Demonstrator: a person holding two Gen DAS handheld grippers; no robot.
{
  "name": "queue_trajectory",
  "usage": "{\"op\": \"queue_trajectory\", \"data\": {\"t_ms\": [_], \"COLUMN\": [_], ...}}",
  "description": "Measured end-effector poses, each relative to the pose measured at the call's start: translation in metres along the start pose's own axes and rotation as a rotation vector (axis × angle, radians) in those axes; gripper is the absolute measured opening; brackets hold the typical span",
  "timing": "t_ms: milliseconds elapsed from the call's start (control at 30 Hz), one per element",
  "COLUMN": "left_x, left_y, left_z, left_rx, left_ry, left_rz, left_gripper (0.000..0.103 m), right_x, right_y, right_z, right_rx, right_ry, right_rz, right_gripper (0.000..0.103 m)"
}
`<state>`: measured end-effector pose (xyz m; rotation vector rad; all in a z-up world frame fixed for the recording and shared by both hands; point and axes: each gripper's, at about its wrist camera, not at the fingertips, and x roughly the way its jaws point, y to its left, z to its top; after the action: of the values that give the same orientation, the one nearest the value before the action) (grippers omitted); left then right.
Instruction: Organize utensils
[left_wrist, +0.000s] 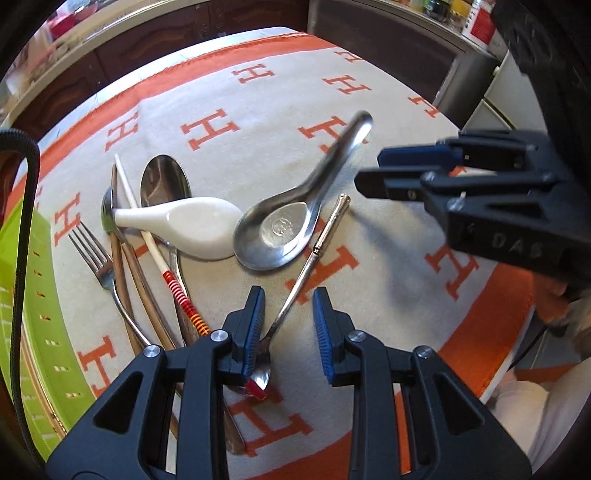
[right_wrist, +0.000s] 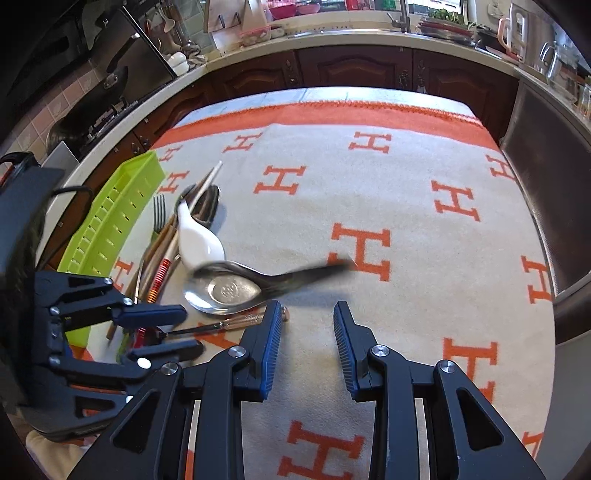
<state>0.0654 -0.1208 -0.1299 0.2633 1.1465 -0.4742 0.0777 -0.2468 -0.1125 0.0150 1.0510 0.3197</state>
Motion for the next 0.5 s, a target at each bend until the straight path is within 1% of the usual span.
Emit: {"op": "queue_trajectory", "data": {"t_ms": [33, 67, 167, 233, 333, 367, 500], "left_x": [0.0, 0.0, 0.0, -0.001, -0.01, -0.016, -0.038], "left_y": [0.0, 0.0, 0.0, 0.002, 0.007, 0.008, 0.015], "left_z": [0.001, 0.001, 0.003, 0.003, 0.001, 0.0, -0.003], "left_rx": [0.004, 0.001, -0.027, -0.053, -0.094, -0.106, -0.148], "left_ry": [-0.004, -0.004, -0.007, -0.014, -0.032, -0.043, -0.088], "left_rz": [0.008, 0.002, -0.013, -0.025, -0.061, -0.084, -0.123], "left_gripper": [0.012, 0.007, 0.002, 0.002, 0.002, 0.002, 0.002], "right_x": [-0.003, -0.005, -0.008, -0.008, -0.006, -0.005, 0.003], "right_y": [0.001, 0.002, 0.005, 0.005, 0.002, 0.001, -0.009], "right_z": [0.001, 0.002, 0.008, 0.01, 0.013, 0.013, 0.018], "right_rx": [-0.005, -0.009, -0.021, -0.018, 0.009, 0.022, 0.108], "right_ry": [-0.009, -0.016, -0.029, -0.025, -0.016, -0.016, -0.012], "right_rz": [0.003, 0.006, 0.011, 0.011, 0.04, 0.05, 0.105], "right_gripper": [0.03, 0.03, 0.03, 0.03, 0.031, 0.031, 0.031]}}
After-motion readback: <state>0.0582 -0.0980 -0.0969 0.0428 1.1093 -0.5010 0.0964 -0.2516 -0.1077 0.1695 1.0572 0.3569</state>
